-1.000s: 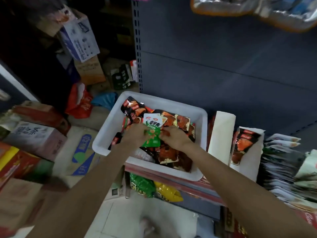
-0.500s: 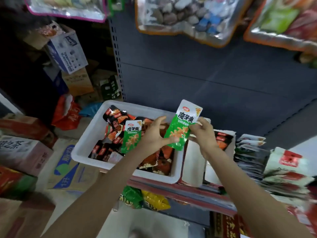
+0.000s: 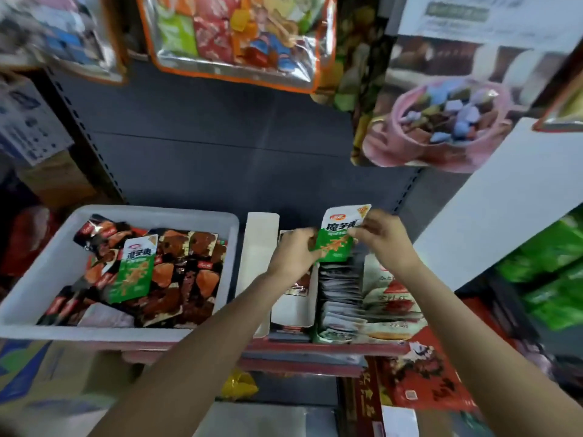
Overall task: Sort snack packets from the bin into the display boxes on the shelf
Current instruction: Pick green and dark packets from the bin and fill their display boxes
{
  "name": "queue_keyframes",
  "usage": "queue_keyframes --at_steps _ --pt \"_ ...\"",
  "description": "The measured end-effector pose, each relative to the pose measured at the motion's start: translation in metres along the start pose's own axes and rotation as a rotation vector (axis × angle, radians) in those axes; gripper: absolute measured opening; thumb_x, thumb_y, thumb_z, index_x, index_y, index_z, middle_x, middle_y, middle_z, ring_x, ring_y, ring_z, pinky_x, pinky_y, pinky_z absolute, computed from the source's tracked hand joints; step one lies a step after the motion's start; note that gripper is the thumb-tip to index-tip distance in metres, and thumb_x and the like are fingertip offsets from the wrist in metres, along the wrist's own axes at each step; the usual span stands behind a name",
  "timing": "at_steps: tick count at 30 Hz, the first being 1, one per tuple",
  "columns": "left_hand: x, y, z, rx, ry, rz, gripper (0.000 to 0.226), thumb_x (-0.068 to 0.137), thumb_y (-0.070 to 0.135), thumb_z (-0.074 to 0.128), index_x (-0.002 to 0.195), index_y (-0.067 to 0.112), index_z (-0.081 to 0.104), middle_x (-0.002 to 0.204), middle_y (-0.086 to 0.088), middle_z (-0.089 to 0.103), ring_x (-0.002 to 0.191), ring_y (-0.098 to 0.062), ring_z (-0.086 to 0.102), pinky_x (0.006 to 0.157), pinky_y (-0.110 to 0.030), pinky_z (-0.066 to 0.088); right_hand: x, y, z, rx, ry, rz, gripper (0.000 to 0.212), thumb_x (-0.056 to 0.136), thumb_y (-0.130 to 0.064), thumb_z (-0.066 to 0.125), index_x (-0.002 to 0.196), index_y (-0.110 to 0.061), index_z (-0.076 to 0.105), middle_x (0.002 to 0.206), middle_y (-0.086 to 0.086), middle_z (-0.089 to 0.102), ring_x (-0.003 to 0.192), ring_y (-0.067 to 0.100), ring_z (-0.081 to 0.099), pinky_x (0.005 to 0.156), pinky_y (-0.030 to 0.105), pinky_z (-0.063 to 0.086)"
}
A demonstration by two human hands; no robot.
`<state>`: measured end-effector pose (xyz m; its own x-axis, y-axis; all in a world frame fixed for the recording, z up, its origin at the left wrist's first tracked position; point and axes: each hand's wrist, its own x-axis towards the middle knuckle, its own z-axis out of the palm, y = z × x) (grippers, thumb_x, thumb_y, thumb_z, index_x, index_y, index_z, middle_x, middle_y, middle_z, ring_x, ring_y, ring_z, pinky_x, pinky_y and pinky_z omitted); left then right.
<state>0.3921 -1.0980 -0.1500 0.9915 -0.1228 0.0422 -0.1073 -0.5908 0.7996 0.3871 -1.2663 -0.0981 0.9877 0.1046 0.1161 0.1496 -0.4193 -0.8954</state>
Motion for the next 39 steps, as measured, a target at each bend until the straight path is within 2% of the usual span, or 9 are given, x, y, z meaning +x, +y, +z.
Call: queue_keyframes --at_steps 2,4,6,11,16,23,28,36,39 --pt "-0.001 0.006 0.008 -0.005 0.025 0.025 0.027 0.075 0.011 0.075 0.101 0.013 0.068 0.091 -0.001 0.07 0.082 -0.016 0.064 0.078 -0.032 0.053 -0.004 0.011 -0.009 -0.118 0.0 -0.017 0.02 0.083 0.006 0.063 0.097 -0.007 0.067 0.093 0.005 0.07 0.082 0.01 0.065 0.078 0.022 0.05" --pt "-0.004 0.013 0.011 -0.015 0.083 0.07 0.021 0.077 0.012 0.074 0.095 0.013 0.066 0.085 0.005 0.066 0.076 -0.011 0.061 0.076 -0.03 0.052 -0.007 0.022 -0.014 -0.18 0.006 -0.011 0.014 0.083 0.001 0.064 0.094 -0.007 0.067 0.089 0.005 0.07 0.08 0.016 0.064 0.067 0.016 0.049" --pt "-0.009 0.02 0.011 -0.018 0.141 0.126 0.016 0.079 0.012 0.073 0.092 0.016 0.065 0.084 0.008 0.064 0.075 -0.009 0.06 0.073 -0.028 0.052 -0.009 0.027 -0.017 -0.31 -0.011 -0.032 0.004 0.083 -0.003 0.066 0.086 -0.006 0.064 0.078 0.004 0.065 0.07 0.01 0.059 0.057 0.015 0.044" --pt "-0.02 0.027 0.008 0.057 0.09 0.176 0.012 0.082 0.01 0.071 0.093 0.012 0.068 0.092 -0.001 0.068 0.079 -0.014 0.063 0.075 -0.03 0.052 -0.01 0.025 -0.025 -0.438 -0.118 -0.086 0.014 0.083 -0.016 0.07 0.079 -0.005 0.063 0.065 -0.003 0.056 0.06 0.003 0.049 0.057 0.011 0.039" --pt "-0.02 0.03 -0.006 0.234 0.04 0.14 0.017 0.084 0.015 0.067 0.101 0.011 0.069 0.082 -0.001 0.066 0.075 -0.016 0.058 0.068 -0.027 0.045 -0.01 0.031 -0.026 -0.442 -0.229 -0.067 0.036 0.085 -0.037 0.066 0.079 -0.001 0.064 0.075 0.015 0.066 0.069 0.027 0.059 0.063 0.033 0.044" --pt "-0.012 0.029 0.015 0.361 -0.017 0.126 0.018 0.086 0.016 0.066 0.104 0.013 0.067 0.092 -0.006 0.066 0.088 -0.024 0.061 0.077 -0.039 0.05 -0.008 0.033 -0.015 -0.56 -0.137 -0.175 0.016 0.083 -0.014 0.065 0.098 -0.02 0.067 0.094 -0.001 0.066 0.085 0.018 0.061 0.076 0.034 0.05" --pt "-0.015 0.028 0.02 0.277 0.066 0.177 0.011 0.086 0.012 0.064 0.098 0.013 0.066 0.095 -0.001 0.063 0.085 -0.016 0.06 0.077 -0.037 0.052 -0.005 0.044 -0.007 -0.786 -0.1 -0.133 0.016 0.089 -0.022 0.061 0.103 -0.021 0.07 0.104 0.004 0.069 0.096 0.027 0.062 0.08 0.034 0.048" --pt "-0.005 0.018 0.026 0.455 0.028 0.114 0.013 0.09 0.015 0.059 0.099 0.018 0.068 0.096 -0.002 0.067 0.09 -0.021 0.062 0.077 -0.036 0.051 -0.009 0.051 0.011 -1.006 -0.014 -0.209 0.013 0.077 -0.01 0.066 0.07 -0.021 0.067 0.068 -0.002 0.067 0.065 0.024 0.063 0.066 0.029 0.041" --pt "-0.011 0.013 0.019 0.395 0.097 0.173 0.009 0.085 0.013 0.064 0.093 0.016 0.067 0.095 -0.001 0.067 0.089 -0.02 0.061 0.078 -0.038 0.05 -0.012 0.045 0.017 -0.981 0.054 -0.27 0.007 0.074 -0.013 0.074 0.073 -0.02 0.072 0.071 -0.001 0.069 0.066 0.024 0.064 0.062 0.028 0.045"
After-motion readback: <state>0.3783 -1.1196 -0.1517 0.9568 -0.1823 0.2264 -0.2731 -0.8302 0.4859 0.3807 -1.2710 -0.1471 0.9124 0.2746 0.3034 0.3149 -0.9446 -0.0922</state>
